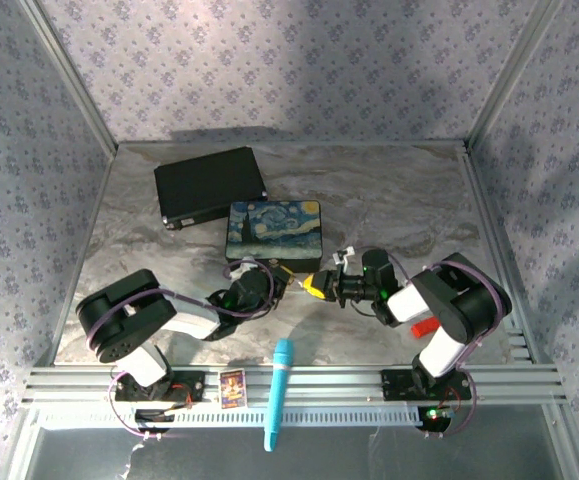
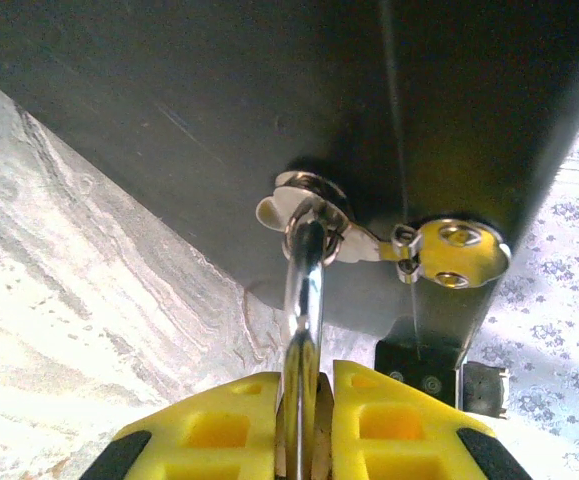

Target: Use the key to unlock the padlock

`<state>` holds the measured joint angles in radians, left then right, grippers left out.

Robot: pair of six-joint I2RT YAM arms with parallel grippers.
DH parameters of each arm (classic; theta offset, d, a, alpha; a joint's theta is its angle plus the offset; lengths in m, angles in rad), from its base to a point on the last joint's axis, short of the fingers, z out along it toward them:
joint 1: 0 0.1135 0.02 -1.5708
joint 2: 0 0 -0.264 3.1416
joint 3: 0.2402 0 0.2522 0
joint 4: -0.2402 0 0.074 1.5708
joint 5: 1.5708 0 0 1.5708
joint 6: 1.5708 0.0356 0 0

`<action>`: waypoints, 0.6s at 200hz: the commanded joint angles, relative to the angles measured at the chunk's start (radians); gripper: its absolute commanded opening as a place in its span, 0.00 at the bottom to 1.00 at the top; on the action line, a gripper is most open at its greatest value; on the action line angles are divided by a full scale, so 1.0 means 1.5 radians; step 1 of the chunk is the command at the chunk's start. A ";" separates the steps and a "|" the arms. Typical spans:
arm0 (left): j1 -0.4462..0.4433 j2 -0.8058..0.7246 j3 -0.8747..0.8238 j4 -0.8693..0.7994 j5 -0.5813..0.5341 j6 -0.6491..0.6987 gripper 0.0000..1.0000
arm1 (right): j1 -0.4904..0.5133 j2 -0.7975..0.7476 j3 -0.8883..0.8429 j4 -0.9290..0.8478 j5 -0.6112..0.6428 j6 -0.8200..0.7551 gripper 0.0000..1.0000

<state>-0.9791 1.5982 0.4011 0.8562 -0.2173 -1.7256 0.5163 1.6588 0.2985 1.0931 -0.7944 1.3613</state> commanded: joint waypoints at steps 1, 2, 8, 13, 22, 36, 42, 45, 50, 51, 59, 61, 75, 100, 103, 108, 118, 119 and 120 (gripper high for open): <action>-0.009 -0.025 0.018 0.035 -0.002 0.004 0.00 | -0.003 0.009 0.019 -0.006 -0.014 -0.011 0.00; -0.009 -0.024 0.018 0.035 -0.002 0.003 0.00 | -0.003 0.009 0.019 -0.006 -0.014 -0.011 0.00; -0.009 -0.022 0.016 0.040 -0.003 -0.001 0.00 | -0.003 0.009 0.017 -0.008 -0.013 -0.011 0.00; -0.009 -0.020 0.014 0.046 -0.004 -0.003 0.00 | -0.004 0.009 0.015 -0.008 -0.010 -0.011 0.00; -0.009 -0.020 0.009 0.053 -0.010 -0.007 0.00 | -0.005 0.007 0.008 -0.008 -0.007 -0.011 0.00; -0.009 -0.023 0.005 0.051 -0.017 -0.007 0.00 | -0.005 0.007 -0.002 -0.008 -0.004 -0.012 0.00; -0.009 -0.023 0.005 0.048 -0.019 -0.007 0.00 | -0.004 0.007 -0.004 -0.008 -0.004 -0.013 0.00; -0.009 -0.025 0.005 0.046 -0.019 -0.007 0.00 | -0.004 0.007 -0.005 -0.008 -0.004 -0.013 0.00; -0.009 -0.026 0.003 0.045 -0.019 -0.007 0.00 | -0.004 0.009 -0.007 -0.008 -0.004 -0.013 0.00; -0.008 -0.026 0.003 0.045 -0.019 -0.007 0.00 | -0.004 0.009 -0.008 -0.008 -0.004 -0.013 0.00; -0.009 -0.026 0.004 0.045 -0.019 -0.011 0.00 | -0.002 0.009 -0.009 -0.006 -0.003 -0.013 0.00; -0.009 -0.024 0.004 0.046 -0.019 -0.012 0.00 | -0.001 0.009 -0.010 -0.007 -0.002 -0.013 0.00; -0.009 -0.018 0.005 0.058 -0.013 -0.013 0.00 | 0.003 0.011 -0.011 -0.002 0.004 -0.016 0.00; -0.009 -0.007 0.006 0.068 -0.007 -0.022 0.00 | 0.005 0.010 -0.008 -0.002 0.009 -0.014 0.00; -0.009 -0.007 0.006 0.069 -0.009 -0.023 0.00 | 0.005 0.011 -0.008 -0.001 0.010 -0.014 0.00; -0.009 -0.006 0.005 0.071 -0.010 -0.024 0.00 | 0.005 0.009 -0.008 0.000 0.010 -0.014 0.00; -0.009 -0.003 0.006 0.078 -0.009 -0.026 0.00 | 0.004 0.011 -0.007 -0.001 0.009 -0.016 0.00; -0.009 -0.002 0.006 0.078 -0.008 -0.026 0.00 | 0.004 0.011 -0.007 -0.001 0.009 -0.016 0.00; -0.009 -0.002 0.006 0.078 -0.008 -0.025 0.00 | 0.004 0.010 -0.007 -0.001 0.009 -0.015 0.00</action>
<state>-0.9840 1.5978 0.4011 0.8696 -0.2176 -1.7561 0.5194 1.6630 0.2905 1.0878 -0.7902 1.3609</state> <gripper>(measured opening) 0.134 0.051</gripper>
